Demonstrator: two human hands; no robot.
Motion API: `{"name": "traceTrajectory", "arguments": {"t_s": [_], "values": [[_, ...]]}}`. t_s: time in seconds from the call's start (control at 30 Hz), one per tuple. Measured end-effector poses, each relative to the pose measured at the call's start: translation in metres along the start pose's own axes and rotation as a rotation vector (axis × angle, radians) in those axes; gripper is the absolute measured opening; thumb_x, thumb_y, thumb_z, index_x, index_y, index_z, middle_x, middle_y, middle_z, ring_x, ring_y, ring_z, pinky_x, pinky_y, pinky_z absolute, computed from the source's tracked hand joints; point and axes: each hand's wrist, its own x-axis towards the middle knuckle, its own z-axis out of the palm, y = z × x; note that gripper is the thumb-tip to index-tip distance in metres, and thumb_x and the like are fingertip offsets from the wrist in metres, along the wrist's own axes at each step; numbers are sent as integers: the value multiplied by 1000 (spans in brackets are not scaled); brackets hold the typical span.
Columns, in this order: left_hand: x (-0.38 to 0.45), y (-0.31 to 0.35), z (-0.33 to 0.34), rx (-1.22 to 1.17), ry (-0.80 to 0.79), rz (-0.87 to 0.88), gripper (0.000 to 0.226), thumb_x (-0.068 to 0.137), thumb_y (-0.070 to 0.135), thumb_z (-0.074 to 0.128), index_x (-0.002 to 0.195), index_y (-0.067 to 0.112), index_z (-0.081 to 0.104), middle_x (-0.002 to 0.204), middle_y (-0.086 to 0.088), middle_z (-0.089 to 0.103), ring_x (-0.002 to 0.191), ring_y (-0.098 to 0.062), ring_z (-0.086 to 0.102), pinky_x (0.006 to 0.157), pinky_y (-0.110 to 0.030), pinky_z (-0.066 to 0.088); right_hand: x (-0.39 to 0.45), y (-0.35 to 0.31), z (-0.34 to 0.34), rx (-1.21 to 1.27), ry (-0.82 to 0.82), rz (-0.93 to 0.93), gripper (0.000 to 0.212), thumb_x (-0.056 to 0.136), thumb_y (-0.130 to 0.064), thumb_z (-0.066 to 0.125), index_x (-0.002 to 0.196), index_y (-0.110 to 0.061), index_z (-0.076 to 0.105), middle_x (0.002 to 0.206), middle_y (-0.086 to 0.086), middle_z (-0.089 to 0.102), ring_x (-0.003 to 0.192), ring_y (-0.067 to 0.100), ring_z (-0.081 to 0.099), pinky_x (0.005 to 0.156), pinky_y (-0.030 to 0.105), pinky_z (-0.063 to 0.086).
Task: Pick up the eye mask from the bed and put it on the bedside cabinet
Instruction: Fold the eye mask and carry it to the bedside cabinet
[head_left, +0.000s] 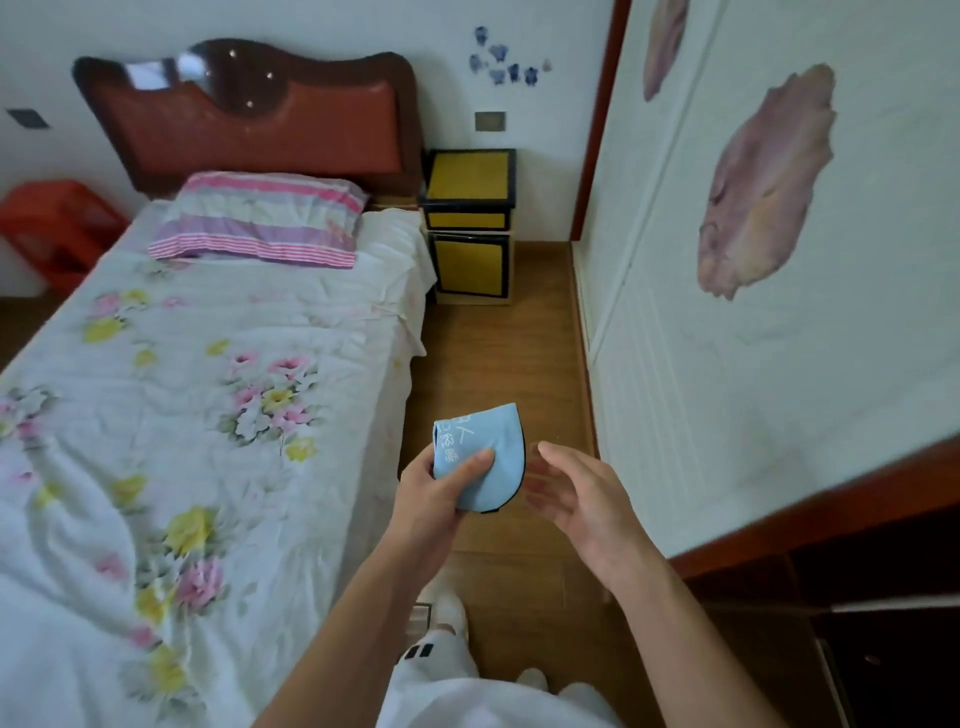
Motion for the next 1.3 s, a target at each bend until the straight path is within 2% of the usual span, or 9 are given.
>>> {"name": "traceTrajectory", "arguments": {"t_s": [0.1,0.4,0.57,0.67,0.83,1.1,1.3], "values": [[26,8,-3,-25,33,-7,50,68,28,85,113,12,69,112,-15,75,99,-29,73,72,-33,61,32,-10,5,7,-18,35,25,87,-35,72,99,-15,78,114,21,72,111,37,68,93,46,58],[152,60,-20,-38,78,-11,65,65,34,85,122,12,64,119,-16,71,108,-33,69,87,-45,59,163,-56,50,-38,-49,88,18,85,-34,73,93,-20,81,107,15,76,108,34,71,92,43,59],[243,121,-41,-43,81,-12,52,74,27,82,122,14,64,116,-13,73,103,-28,71,74,-34,61,250,-101,100,-74,-38,102,18,88,-32,71,96,-19,80,109,15,75,107,32,71,96,47,58],[293,156,-56,-57,78,-13,45,77,21,81,119,11,66,111,-12,76,97,-26,74,67,-28,60,297,-128,127,-81,-54,90,22,89,-34,70,102,-18,78,111,14,75,106,30,72,93,43,59],[361,199,-70,-42,63,-36,37,78,20,80,113,13,69,107,-9,78,94,-24,75,68,-28,60,362,-156,154,-46,-15,115,27,85,-35,73,103,-16,77,115,16,73,105,28,73,89,40,60],[470,240,-72,-46,72,-60,41,73,21,82,110,11,71,104,-8,79,94,-24,75,69,-28,61,464,-194,173,-5,52,173,34,85,-32,74,112,-12,71,118,16,69,105,30,71,83,39,59],[567,274,-54,-29,80,-47,30,77,17,80,106,12,72,94,-3,81,84,-19,77,60,-25,59,566,-236,171,50,49,189,37,84,-31,75,113,-9,71,119,19,69,106,33,71,83,39,60]]}}
